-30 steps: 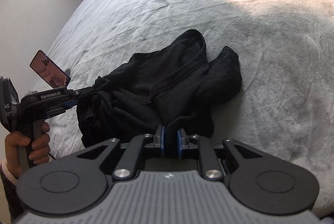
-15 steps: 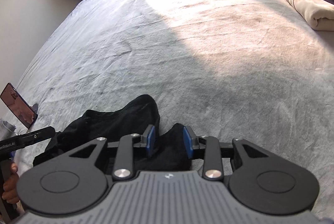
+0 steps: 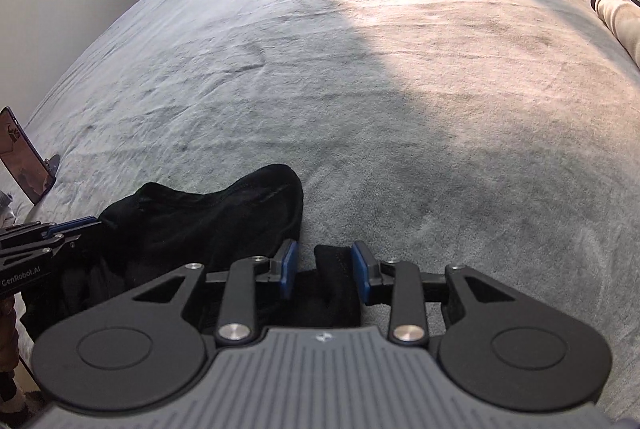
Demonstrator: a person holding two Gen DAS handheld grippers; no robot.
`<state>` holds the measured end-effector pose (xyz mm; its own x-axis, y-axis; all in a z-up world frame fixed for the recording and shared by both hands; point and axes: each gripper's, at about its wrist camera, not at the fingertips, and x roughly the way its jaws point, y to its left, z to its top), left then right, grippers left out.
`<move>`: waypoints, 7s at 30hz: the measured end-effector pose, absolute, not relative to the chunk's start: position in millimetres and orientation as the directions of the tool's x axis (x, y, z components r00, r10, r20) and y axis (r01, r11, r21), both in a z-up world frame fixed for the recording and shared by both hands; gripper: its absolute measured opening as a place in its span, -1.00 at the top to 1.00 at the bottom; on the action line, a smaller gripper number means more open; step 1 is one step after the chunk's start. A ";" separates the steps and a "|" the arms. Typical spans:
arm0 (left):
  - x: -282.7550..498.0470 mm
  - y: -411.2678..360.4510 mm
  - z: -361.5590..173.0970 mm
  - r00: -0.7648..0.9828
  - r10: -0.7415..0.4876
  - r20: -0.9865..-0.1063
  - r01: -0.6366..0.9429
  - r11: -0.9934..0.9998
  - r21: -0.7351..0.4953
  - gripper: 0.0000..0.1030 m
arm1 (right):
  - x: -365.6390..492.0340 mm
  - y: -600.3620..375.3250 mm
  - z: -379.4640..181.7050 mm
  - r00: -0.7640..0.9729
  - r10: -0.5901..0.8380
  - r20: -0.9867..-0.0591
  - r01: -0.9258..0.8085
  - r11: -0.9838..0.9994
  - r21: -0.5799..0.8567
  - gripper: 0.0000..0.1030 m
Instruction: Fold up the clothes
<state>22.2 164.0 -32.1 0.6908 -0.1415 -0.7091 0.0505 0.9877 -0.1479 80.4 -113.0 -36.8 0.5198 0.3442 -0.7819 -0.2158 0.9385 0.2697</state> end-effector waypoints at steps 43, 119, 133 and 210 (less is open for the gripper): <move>31.8 184.0 -42.7 0.671 -0.033 -0.741 -0.150 0.972 -0.179 0.78 | 70.7 -56.1 -51.0 0.559 0.455 -0.694 -0.467 0.864 0.190 0.74; 246.1 137.8 11.6 0.790 0.096 -0.605 -0.183 0.979 -0.084 0.85 | 224.0 -167.4 32.6 0.877 -0.036 -0.479 -0.002 0.997 -0.079 0.93; 303.2 129.4 -55.4 0.758 0.194 -0.623 -0.208 0.977 0.051 0.83 | 292.5 -150.9 -46.5 0.808 -0.027 -0.589 -0.050 0.992 -0.113 0.93; 10.3 212.6 -42.0 0.727 -0.258 -0.637 -0.189 0.816 -0.546 0.95 | 63.7 -221.9 -8.4 0.732 0.390 -0.560 -0.077 0.863 0.500 0.86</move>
<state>10.3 212.6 -42.0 0.7266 -0.2578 -0.6369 -0.1889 0.8163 -0.5459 63.7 -221.9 -8.4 0.7316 0.3895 -0.5595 -0.0774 0.8628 0.4995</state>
